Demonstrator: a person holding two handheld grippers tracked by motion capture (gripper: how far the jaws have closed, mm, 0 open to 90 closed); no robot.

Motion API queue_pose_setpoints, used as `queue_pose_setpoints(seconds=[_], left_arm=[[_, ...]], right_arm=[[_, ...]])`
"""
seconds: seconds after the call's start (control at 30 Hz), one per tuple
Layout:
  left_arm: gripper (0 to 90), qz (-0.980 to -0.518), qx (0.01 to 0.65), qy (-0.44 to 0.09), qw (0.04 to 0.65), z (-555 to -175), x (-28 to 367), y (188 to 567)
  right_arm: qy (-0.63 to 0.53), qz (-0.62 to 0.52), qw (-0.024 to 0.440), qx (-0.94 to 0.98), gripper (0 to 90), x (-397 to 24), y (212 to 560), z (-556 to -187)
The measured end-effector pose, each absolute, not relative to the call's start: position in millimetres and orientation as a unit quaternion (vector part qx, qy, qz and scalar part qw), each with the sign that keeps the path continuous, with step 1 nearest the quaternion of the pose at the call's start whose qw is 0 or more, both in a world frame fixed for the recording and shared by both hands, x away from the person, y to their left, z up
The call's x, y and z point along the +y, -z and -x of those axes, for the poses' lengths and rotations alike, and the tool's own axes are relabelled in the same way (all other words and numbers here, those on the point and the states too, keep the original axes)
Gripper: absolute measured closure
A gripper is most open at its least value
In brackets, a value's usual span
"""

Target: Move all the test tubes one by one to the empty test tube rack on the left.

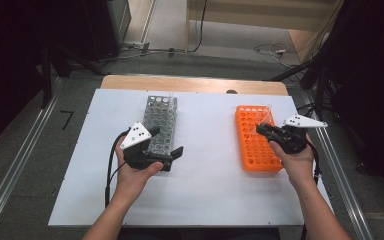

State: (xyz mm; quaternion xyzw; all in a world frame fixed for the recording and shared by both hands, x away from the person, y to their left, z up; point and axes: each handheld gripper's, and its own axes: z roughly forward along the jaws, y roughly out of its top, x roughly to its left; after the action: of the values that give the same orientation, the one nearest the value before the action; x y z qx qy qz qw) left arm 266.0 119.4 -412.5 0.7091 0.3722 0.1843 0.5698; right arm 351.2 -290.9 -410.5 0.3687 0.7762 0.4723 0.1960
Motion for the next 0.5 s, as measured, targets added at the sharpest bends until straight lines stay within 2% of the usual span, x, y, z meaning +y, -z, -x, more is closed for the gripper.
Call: queue_pose_setpoints(seconds=[0.5], left_arm=[[0.3, -0.715, 0.348, -0.168, 0.582, -261.2, 101.5, 406.9]], right_arm=[[-0.498, -0.311, 0.119, 0.801, 74.3, -231.5, 419.2, -313.9]])
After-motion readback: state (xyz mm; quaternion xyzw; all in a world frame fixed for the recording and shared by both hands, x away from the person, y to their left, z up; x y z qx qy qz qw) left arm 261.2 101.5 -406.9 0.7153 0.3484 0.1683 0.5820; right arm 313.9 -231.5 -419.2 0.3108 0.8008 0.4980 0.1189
